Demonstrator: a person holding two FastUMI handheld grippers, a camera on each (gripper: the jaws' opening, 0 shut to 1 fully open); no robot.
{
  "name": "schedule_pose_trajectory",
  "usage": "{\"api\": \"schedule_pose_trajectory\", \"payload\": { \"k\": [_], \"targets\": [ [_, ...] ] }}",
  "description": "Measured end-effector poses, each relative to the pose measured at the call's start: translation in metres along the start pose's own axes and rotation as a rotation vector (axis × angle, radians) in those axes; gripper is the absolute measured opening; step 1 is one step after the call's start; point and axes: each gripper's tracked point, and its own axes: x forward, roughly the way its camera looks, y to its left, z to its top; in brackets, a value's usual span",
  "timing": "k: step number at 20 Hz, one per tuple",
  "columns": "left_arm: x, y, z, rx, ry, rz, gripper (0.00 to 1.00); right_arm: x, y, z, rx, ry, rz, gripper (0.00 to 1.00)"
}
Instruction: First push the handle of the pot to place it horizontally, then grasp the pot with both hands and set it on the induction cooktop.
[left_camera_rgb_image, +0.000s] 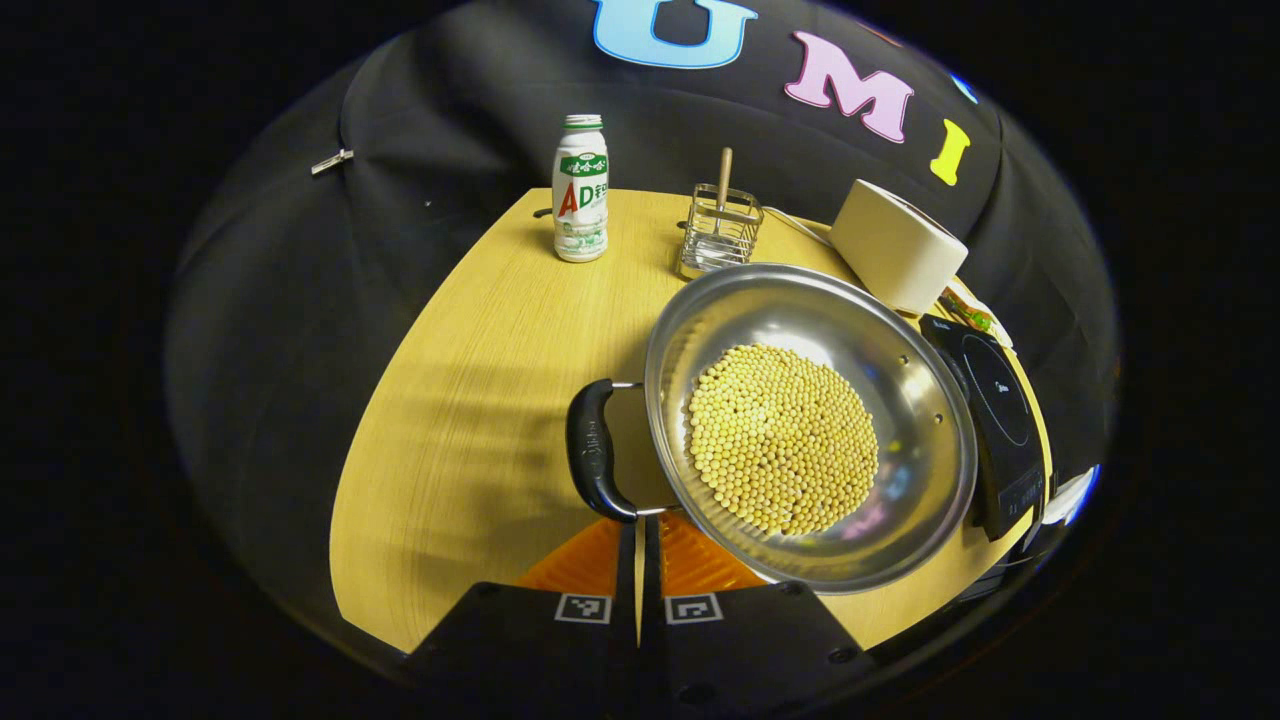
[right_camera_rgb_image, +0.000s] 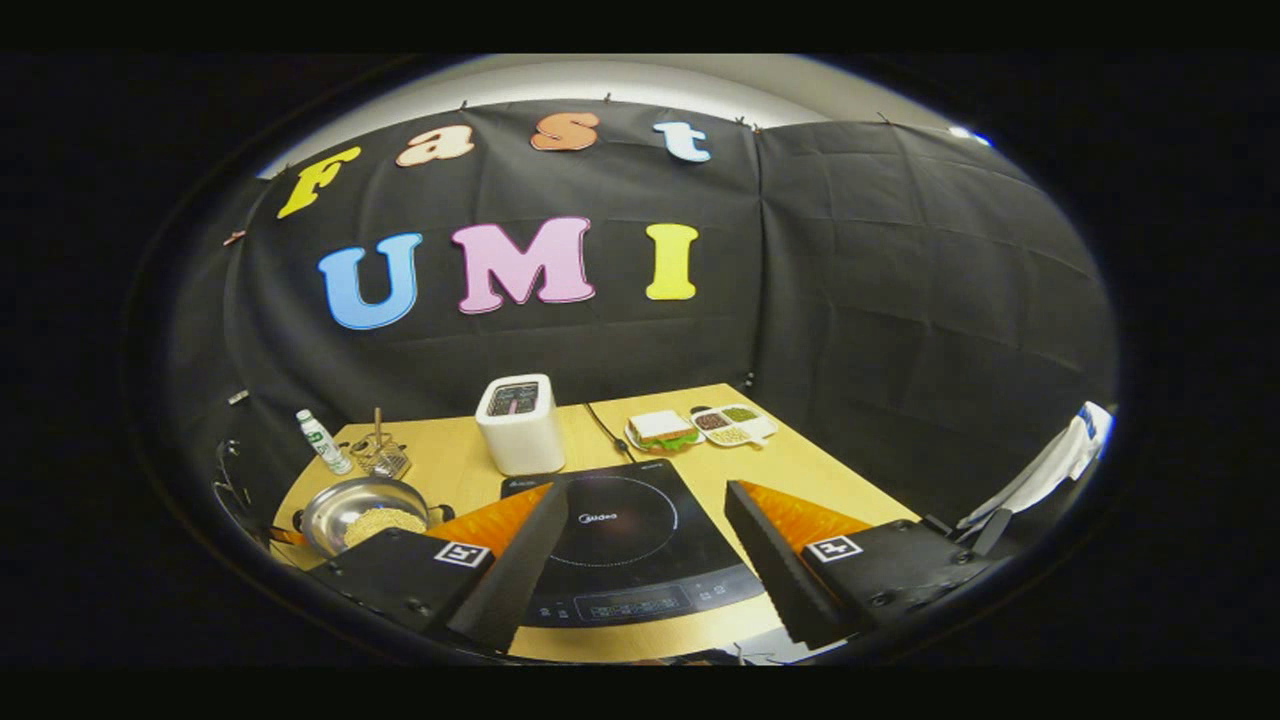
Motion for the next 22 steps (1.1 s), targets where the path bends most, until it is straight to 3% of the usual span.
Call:
{"api": "schedule_pose_trajectory", "payload": {
  "k": [8, 15, 17, 20, 22],
  "targets": [
    [-0.008, 0.015, 0.016, -0.017, -0.044, 0.028, 0.05, 0.009, 0.045, -0.013, -0.017, 0.037, 0.092, 0.99],
    [-0.057, 0.038, 0.054, -0.076, -0.212, 0.074, 0.08, 0.023, 0.102, -0.056, 0.033, 0.230, 0.197, 0.99],
    [-0.068, 0.042, 0.062, -0.075, -0.239, 0.076, 0.31, 0.030, 0.123, -0.064, 0.050, 0.284, 0.234, 0.99],
    [-0.070, 0.050, 0.061, -0.055, -0.242, 0.103, 0.99, 0.041, 0.144, -0.080, 0.030, 0.348, 0.263, 0.99],
    [-0.068, 0.051, 0.065, -0.075, -0.257, 0.099, 0.95, 0.047, 0.160, -0.090, 0.003, 0.392, 0.294, 0.99]
  ]
}}
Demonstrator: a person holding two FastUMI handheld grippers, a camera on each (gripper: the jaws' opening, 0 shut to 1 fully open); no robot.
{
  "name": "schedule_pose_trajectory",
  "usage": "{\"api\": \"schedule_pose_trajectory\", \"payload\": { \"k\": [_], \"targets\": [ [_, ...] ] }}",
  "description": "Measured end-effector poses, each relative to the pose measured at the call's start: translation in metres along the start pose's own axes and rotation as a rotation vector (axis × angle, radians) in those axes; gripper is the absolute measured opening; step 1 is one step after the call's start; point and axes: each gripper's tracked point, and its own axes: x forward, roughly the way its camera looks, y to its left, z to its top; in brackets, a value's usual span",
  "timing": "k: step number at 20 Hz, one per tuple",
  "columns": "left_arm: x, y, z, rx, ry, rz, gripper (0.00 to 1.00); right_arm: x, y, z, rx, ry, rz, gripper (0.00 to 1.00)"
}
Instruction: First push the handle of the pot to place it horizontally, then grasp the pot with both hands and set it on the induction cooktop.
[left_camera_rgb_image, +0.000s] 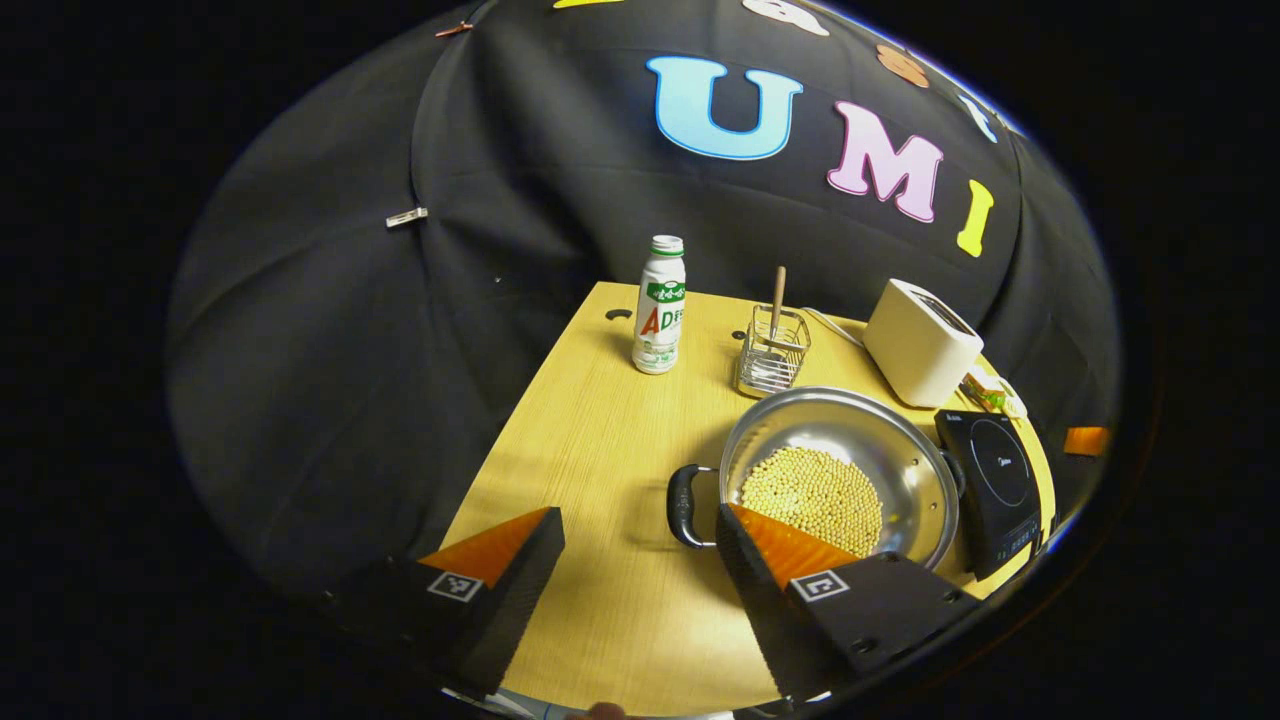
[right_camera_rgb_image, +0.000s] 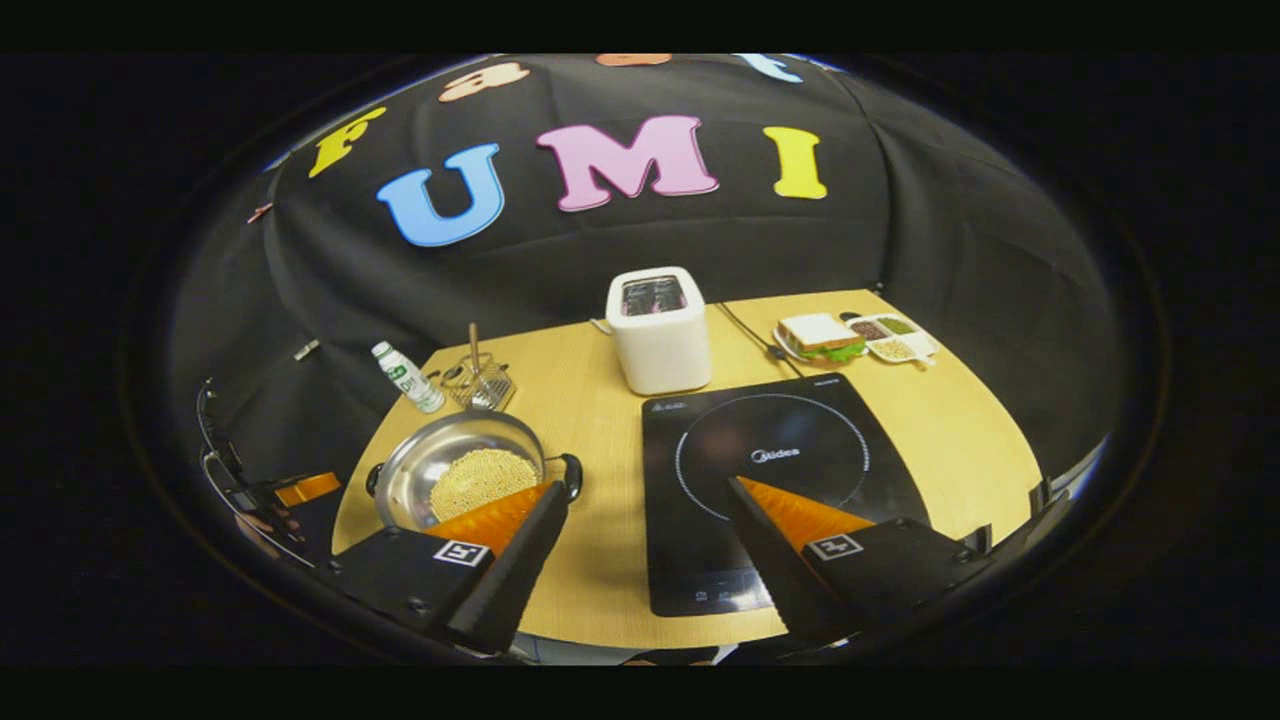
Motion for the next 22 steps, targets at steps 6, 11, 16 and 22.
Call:
{"api": "schedule_pose_trajectory", "payload": {
  "k": [6, 11, 16, 22],
  "targets": [
    [0.016, -0.017, 0.001, -0.030, -0.008, -0.059, 0.95, 0.047, 0.049, -0.010, -0.068, 0.049, 0.115, 0.99],
    [0.038, -0.033, 0.004, -0.078, -0.043, -0.083, 0.95, 0.087, 0.064, -0.037, -0.113, 0.097, 0.131, 0.99],
    [0.073, -0.038, -0.015, -0.069, -0.008, -0.076, 0.96, 0.124, 0.064, -0.069, -0.086, 0.141, 0.132, 0.99],
    [0.104, -0.050, -0.033, -0.087, 0.037, -0.091, 0.96, 0.154, 0.076, -0.082, -0.045, 0.142, 0.152, 0.99]
  ]
}}
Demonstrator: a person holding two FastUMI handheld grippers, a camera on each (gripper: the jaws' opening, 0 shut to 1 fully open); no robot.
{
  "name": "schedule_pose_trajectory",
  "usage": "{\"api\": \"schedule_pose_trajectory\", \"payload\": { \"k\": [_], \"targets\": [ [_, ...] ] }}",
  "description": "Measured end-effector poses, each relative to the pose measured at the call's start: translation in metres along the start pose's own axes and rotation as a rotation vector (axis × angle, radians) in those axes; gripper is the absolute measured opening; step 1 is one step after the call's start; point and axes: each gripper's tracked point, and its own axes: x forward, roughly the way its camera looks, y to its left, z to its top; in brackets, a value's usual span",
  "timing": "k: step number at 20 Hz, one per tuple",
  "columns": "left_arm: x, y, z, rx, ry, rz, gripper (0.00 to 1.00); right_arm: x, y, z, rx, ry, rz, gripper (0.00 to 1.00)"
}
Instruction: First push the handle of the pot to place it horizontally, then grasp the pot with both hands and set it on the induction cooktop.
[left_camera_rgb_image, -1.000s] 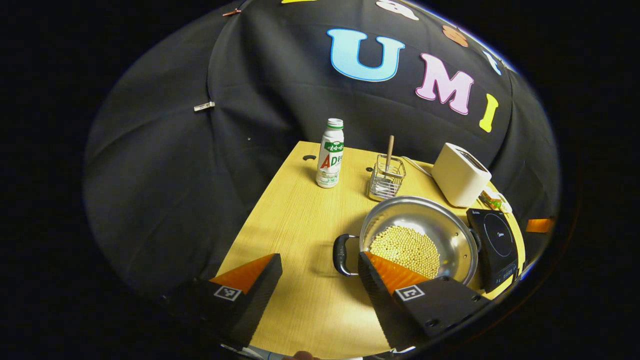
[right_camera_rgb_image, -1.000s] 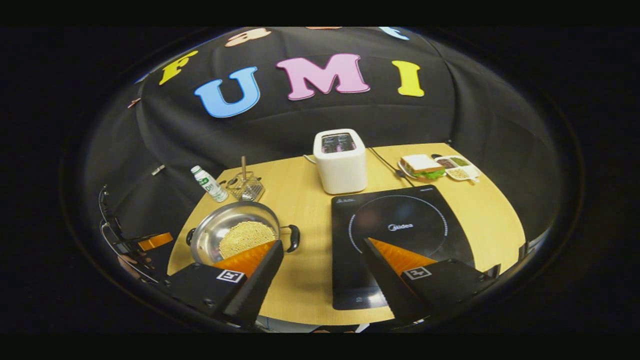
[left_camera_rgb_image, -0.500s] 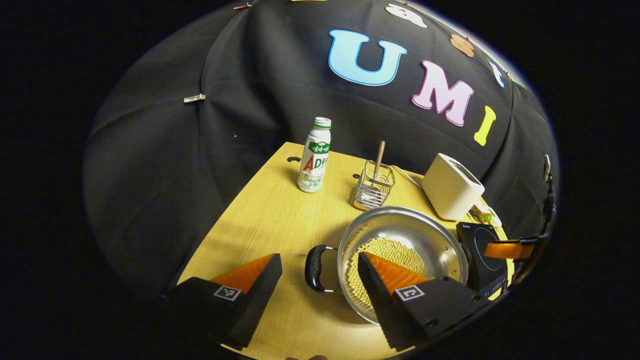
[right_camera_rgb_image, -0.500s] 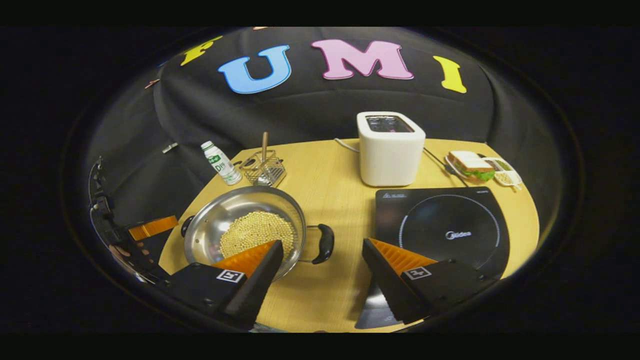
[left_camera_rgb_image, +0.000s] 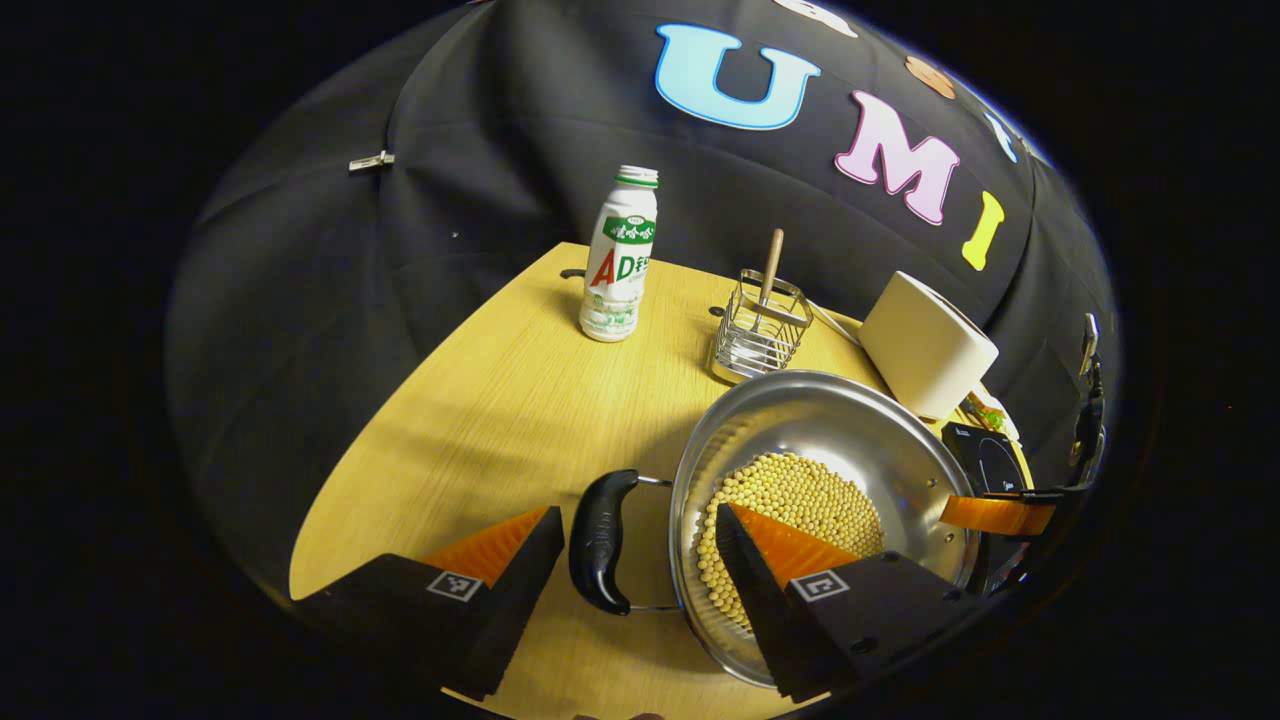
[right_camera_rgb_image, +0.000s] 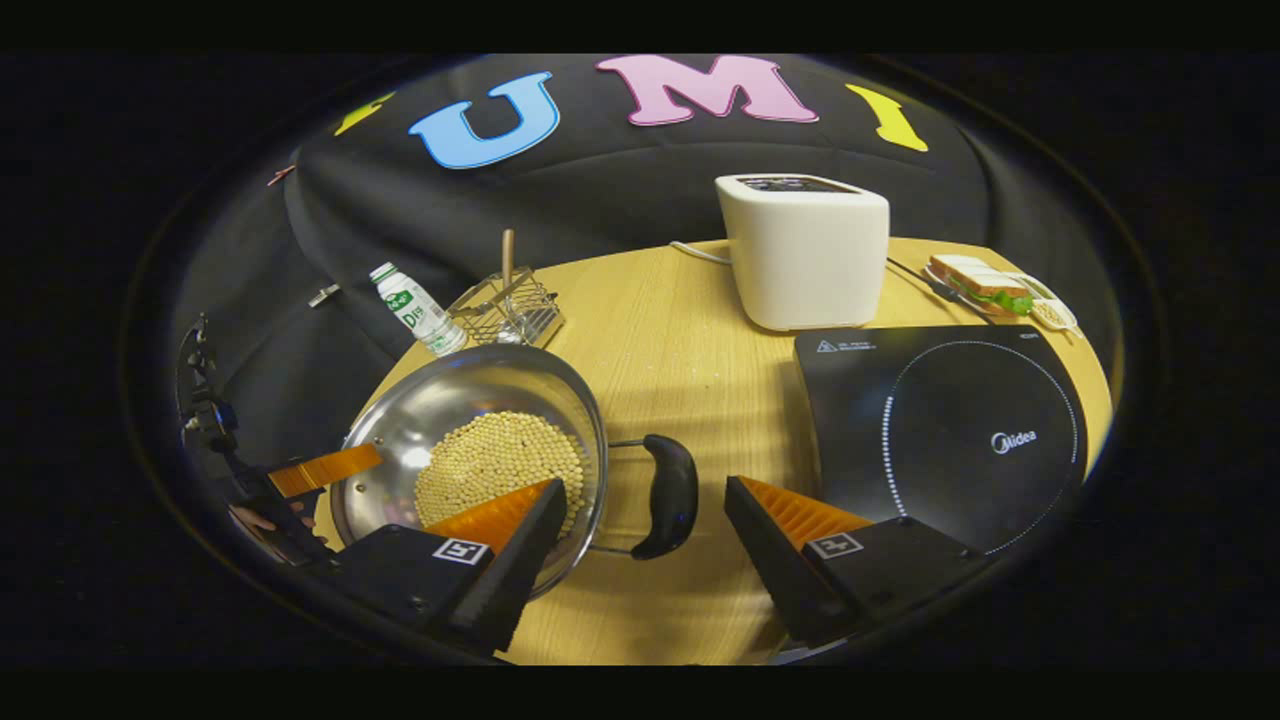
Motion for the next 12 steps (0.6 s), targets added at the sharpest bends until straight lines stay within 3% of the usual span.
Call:
{"api": "schedule_pose_trajectory", "payload": {
  "k": [5, 6, 9, 10, 11, 12],
  "targets": [
    [0.016, 0.015, 0.002, 0.001, 0.000, 0.045, 0.94, 0.018, 0.004, 0.000, -0.025, -0.048, -0.018, 0.99],
    [0.017, 0.015, 0.002, -0.002, 0.000, 0.041, 0.93, 0.021, 0.005, -0.002, -0.039, -0.055, -0.023, 0.93],
    [0.022, 0.008, -0.005, -0.001, 0.029, 0.010, 0.89, 0.027, 0.011, -0.014, -0.030, -0.025, -0.017, 0.96],
    [0.024, 0.006, -0.006, -0.001, 0.038, 0.001, 0.81, 0.027, 0.010, -0.014, -0.023, -0.024, -0.024, 0.78],
    [0.024, 0.006, -0.006, 0.004, 0.040, 0.003, 0.72, 0.030, 0.009, -0.013, -0.028, -0.030, -0.033, 0.84],
    [0.026, 0.008, -0.006, 0.012, 0.044, 0.010, 0.70, 0.030, 0.002, -0.010, -0.041, -0.044, -0.061, 0.76]
  ]
}}
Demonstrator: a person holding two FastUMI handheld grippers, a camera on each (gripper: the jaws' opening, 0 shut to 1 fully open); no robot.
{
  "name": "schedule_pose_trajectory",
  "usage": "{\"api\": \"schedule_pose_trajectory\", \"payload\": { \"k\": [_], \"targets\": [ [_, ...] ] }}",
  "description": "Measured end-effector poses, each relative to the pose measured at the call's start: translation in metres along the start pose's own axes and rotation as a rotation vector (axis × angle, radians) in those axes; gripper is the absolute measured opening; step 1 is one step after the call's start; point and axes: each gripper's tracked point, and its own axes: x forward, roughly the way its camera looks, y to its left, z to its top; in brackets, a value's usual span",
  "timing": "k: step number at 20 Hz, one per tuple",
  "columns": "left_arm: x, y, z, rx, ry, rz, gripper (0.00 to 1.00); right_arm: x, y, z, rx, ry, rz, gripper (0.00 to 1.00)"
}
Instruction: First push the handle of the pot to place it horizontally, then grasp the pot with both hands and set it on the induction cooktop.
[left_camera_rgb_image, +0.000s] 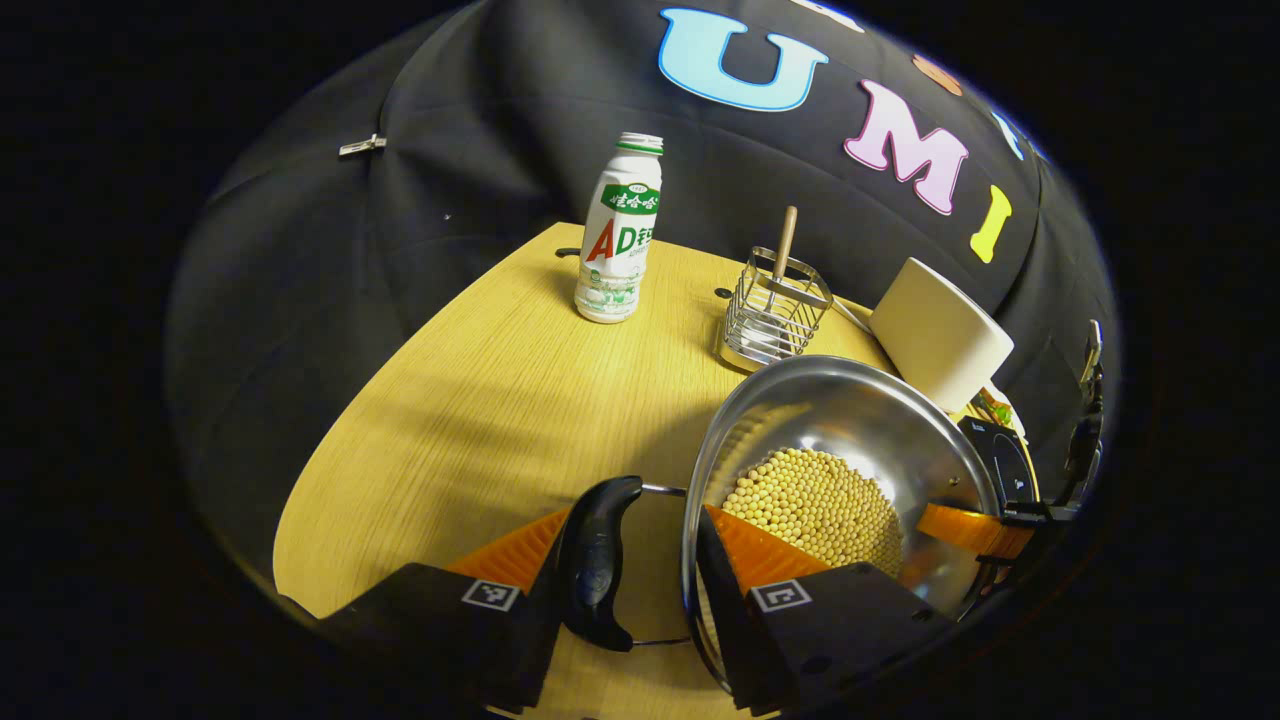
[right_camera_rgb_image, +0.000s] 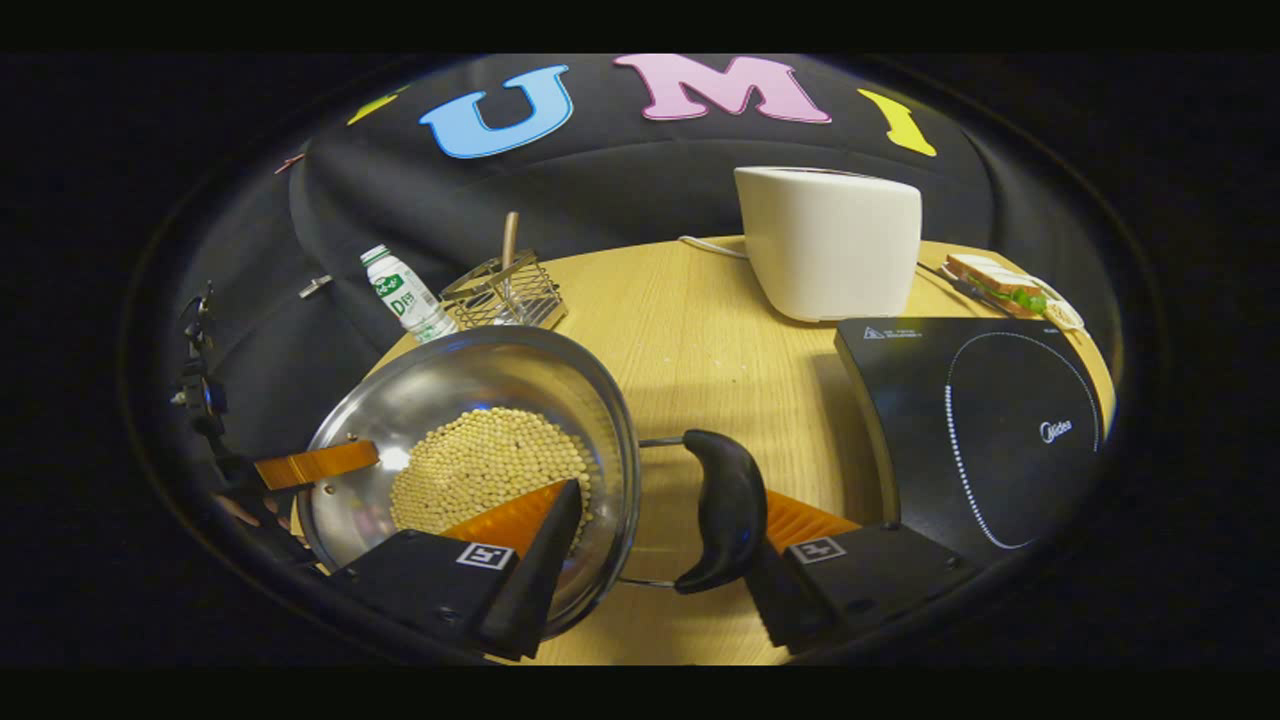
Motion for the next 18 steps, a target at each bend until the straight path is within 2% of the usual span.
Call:
{"api": "schedule_pose_trajectory", "payload": {
  "k": [1, 2, 4, 5, 9, 11, 12, 14, 15, 16, 18],
  "targets": [
    [-0.001, 0.000, -0.001, 0.004, 0.006, 0.002, 0.69, -0.001, -0.001, 0.001, 0.007, -0.007, -0.002, 0.80],
    [-0.001, 0.000, -0.002, 0.006, 0.011, 0.005, 0.69, 0.002, -0.001, 0.001, 0.018, -0.003, -0.004, 0.69],
    [0.000, 0.001, -0.004, 0.002, 0.019, 0.001, 0.69, 0.002, -0.002, -0.001, 0.035, 0.011, -0.012, 0.70],
    [-0.002, 0.000, -0.007, -0.003, 0.026, -0.008, 0.69, 0.002, -0.002, 0.000, 0.037, 0.017, -0.012, 0.65],
    [-0.006, 0.000, -0.009, -0.008, 0.035, -0.009, 0.63, 0.001, -0.001, -0.001, 0.042, 0.035, -0.006, 0.64],
    [-0.008, -0.001, -0.008, -0.010, 0.025, 0.000, 0.62, 0.001, 0.000, -0.001, 0.042, 0.047, -0.002, 0.62],
    [-0.010, -0.002, -0.010, -0.013, 0.021, 0.003, 0.61, -0.002, -0.001, 0.001, 0.030, 0.044, -0.005, 0.58],
    [-0.015, -0.005, -0.012, -0.030, 0.031, -0.001, 0.61, -0.010, -0.003, 0.011, 0.014, 0.017, -0.009, 0.61],
    [-0.020, -0.008, -0.010, -0.040, 0.024, -0.008, 0.60, -0.017, -0.003, 0.016, 0.012, 0.005, -0.007, 0.58],
    [-0.028, -0.011, -0.009, -0.040, 0.017, -0.010, 0.60, -0.023, -0.003, 0.020, 0.009, -0.004, -0.006, 0.61],
    [-0.042, -0.021, 0.000, -0.023, 0.008, -0.003, 0.60, -0.037, -0.006, 0.026, 0.018, 0.000, 0.000, 0.61]
  ]
}}
